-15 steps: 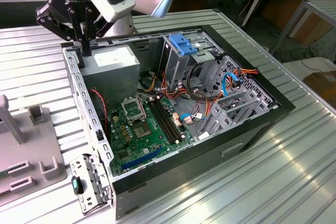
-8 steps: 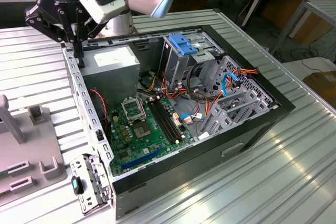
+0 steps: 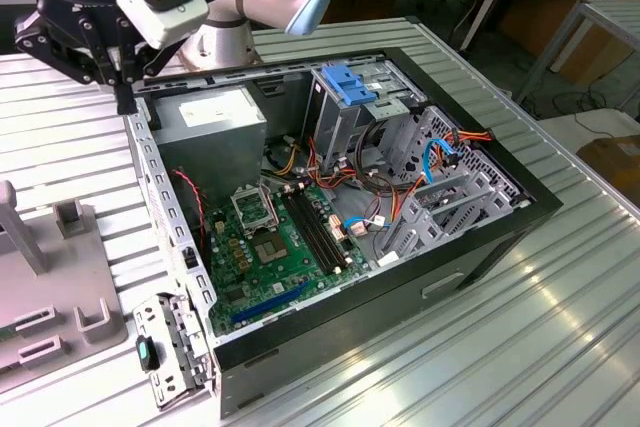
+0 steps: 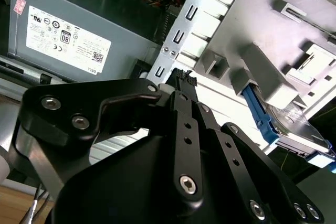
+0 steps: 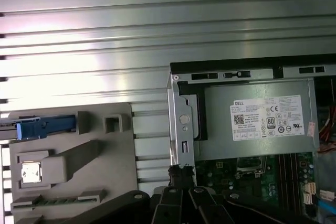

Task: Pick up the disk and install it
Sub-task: 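Reach for the disk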

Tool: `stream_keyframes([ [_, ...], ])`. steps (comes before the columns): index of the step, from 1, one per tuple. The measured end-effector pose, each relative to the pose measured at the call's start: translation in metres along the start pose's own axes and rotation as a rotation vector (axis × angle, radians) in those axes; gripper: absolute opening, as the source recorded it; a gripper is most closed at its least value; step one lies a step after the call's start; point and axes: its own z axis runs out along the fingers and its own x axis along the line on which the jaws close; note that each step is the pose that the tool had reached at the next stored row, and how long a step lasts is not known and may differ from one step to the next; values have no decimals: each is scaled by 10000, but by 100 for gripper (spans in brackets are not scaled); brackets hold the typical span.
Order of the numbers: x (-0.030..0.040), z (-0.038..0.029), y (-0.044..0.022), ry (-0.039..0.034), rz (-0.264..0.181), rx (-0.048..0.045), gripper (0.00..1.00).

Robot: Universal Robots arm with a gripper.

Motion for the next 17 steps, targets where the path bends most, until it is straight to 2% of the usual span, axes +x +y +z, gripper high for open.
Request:
stream_keyframes([
  [7, 138, -3, -10, 0, 1, 0, 11],
  [8, 178, -4, -13, 1, 0, 1, 11],
  [10, 307, -5, -23, 1, 1, 0, 11],
  [12, 368, -5, -28, 0, 0, 0, 11],
  [14, 479, -8, -36, 1, 0, 1, 11],
  [16, 533, -8, -40, 0, 1, 0, 11],
  [17, 589, -9, -44, 0, 1, 0, 11],
])
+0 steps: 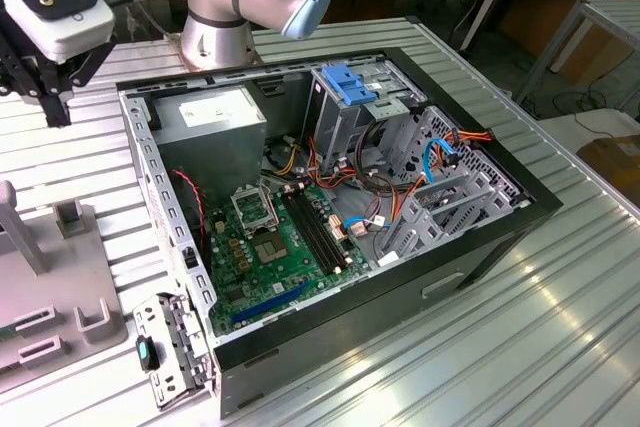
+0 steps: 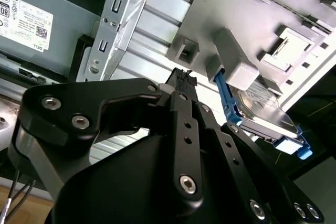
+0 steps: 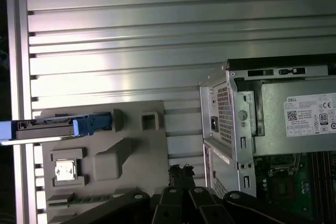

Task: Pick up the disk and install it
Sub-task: 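Reach for the disk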

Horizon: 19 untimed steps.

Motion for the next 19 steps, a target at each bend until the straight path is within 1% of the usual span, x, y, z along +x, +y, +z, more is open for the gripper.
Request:
stream_keyframes([
  [2, 53, -1, -4, 0, -1, 1, 11],
  [3, 97, -2, -8, 0, -1, 0, 11],
  [5, 144, -3, -11, 1, 0, 1, 11],
  [7, 211, -3, -16, 0, 1, 0, 11],
  [8, 256, -4, -20, 1, 0, 1, 11],
  [10, 322, -5, -25, 0, -1, 1, 11],
  [12, 422, -7, -32, 0, 1, 1, 11],
  [13, 446, -7, -34, 1, 0, 1, 11],
  [14, 489, -8, -37, 1, 0, 1, 11],
  [17, 574, -9, -44, 0, -1, 0, 11],
  [19, 616, -10, -47, 0, -1, 1, 11],
])
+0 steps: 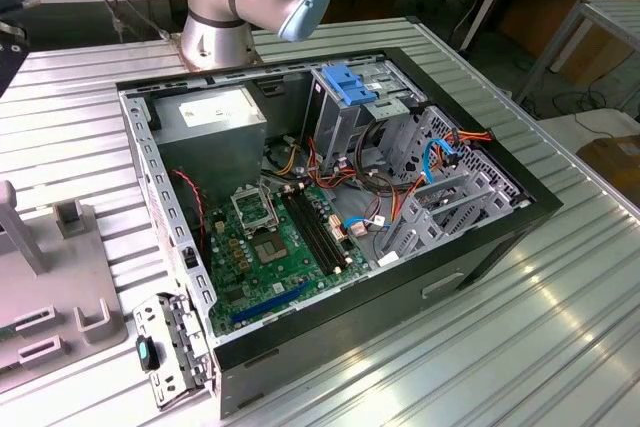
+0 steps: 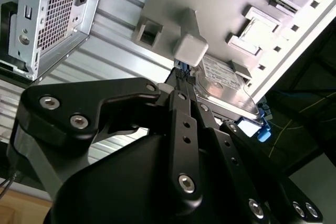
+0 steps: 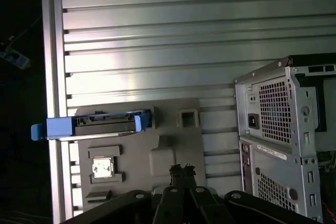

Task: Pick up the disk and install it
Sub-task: 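Reach for the disk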

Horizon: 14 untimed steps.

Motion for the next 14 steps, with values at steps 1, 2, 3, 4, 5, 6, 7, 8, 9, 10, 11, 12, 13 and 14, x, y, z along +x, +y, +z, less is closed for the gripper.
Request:
stream_keyframes([
  [1, 34, -1, -2, 1, 0, 0, 11],
  [2, 73, -1, -5, 0, 1, 0, 11],
  [3, 127, 0, -9, 0, 1, -1, 11],
  [4, 207, 0, -16, 0, 0, 0, 11],
  [5, 250, 0, -19, 0, 0, 0, 11],
  [6, 312, 1, -24, -1, 0, -1, 11],
  [7, 368, 1, -28, 0, 1, 0, 11],
  [8, 426, 1, -32, 1, 1, 1, 11],
  [9, 464, 3, -35, 0, 1, 0, 11],
  [10, 534, 4, -41, 0, 1, 0, 11],
  [11, 574, 5, -44, 1, 0, 0, 11],
  [12, 625, 6, -48, 0, 0, 0, 11],
  [13, 695, 8, -54, 0, 0, 0, 11],
  [14, 747, 9, -57, 0, 1, 0, 11],
])
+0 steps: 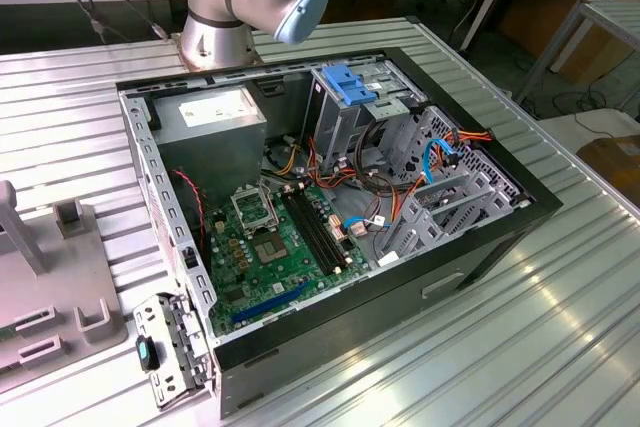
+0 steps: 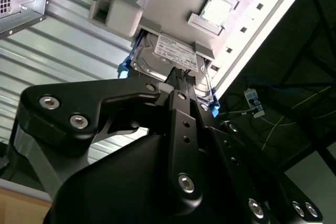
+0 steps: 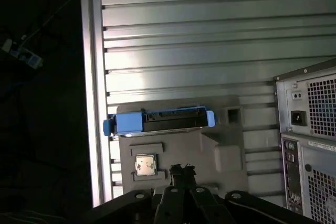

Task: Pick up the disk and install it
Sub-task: 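Reach for the disk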

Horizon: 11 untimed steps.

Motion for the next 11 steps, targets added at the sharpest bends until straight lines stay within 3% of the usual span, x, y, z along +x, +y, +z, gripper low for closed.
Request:
stream_keyframes([
  [2, 114, 4, -9, -1, 0, -1, 11],
  [6, 235, 7, -18, 0, -1, 0, 11],
  [11, 278, 9, -20, -1, 0, 3, 11],
])
